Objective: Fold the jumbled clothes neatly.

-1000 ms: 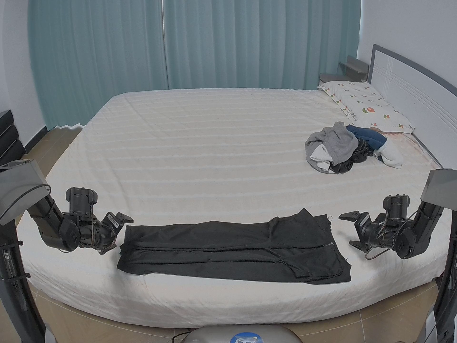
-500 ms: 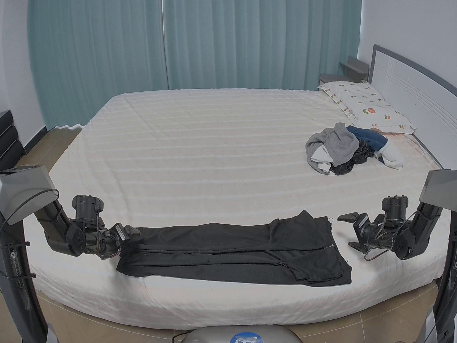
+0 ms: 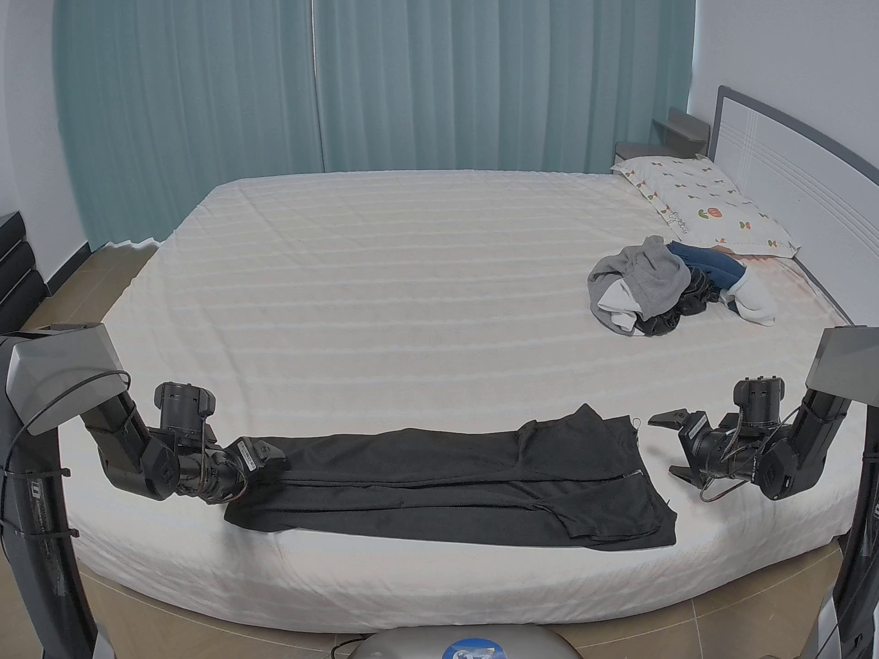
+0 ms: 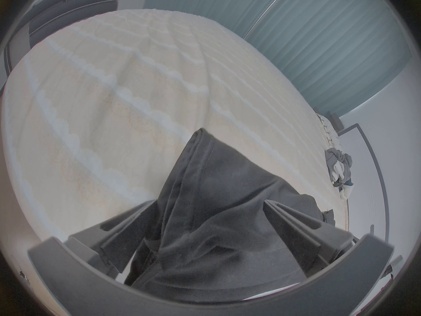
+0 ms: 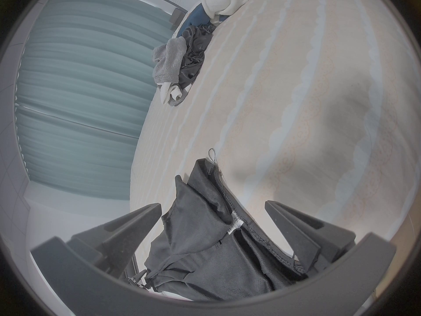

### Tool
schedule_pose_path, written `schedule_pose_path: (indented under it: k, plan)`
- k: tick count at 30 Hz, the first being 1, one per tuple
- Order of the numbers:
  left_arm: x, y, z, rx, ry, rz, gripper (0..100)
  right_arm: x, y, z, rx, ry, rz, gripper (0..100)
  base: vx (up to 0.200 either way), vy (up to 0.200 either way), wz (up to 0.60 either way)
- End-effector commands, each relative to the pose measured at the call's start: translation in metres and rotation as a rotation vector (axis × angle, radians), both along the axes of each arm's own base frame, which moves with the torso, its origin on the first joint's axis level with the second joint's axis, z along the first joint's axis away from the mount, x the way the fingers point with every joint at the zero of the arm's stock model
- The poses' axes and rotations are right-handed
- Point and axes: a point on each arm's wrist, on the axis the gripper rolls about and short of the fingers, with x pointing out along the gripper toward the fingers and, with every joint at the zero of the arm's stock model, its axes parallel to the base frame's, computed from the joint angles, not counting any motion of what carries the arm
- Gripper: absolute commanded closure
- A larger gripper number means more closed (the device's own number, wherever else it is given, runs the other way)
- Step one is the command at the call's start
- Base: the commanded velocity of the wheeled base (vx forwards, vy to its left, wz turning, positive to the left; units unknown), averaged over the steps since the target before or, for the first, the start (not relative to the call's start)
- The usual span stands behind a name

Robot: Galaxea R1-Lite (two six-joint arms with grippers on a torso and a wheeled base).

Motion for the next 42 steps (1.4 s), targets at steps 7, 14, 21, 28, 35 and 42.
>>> schedule_pose_path:
  k: [7, 14, 21, 28, 35, 42]
  plan:
    - [-0.008, -0.005, -0.002, -0.005, 0.002, -0.015, 100, 0.000, 0.000, -0.001, -0.002, 0.000, 0.001, 0, 0.000, 0.000, 0.00]
    - [-0.008, -0.003, -0.002, -0.007, 0.004, -0.008, 100, -0.001, 0.000, -0.001, -0.003, 0.001, 0.002, 0, 0.000, 0.000, 0.00]
    - [-0.008, 0.008, 0.004, -0.011, -0.026, 0.033, 100, -0.001, 0.000, 0.000, -0.002, 0.001, 0.003, 0, 0.000, 0.000, 0.00]
    - [-0.010, 0.020, 0.012, -0.011, -0.046, 0.067, 100, -0.001, 0.000, 0.000, -0.001, 0.001, 0.005, 0, 0.000, 0.000, 0.00]
    - [-0.013, 0.039, 0.026, -0.020, -0.079, 0.113, 100, -0.001, 0.000, 0.000, -0.001, 0.002, 0.005, 0, 0.000, 0.000, 0.00]
    - [-0.017, 0.065, 0.035, -0.090, -0.069, 0.136, 100, -0.001, 0.000, -0.001, -0.002, 0.004, 0.003, 0, 0.000, 0.000, 0.00]
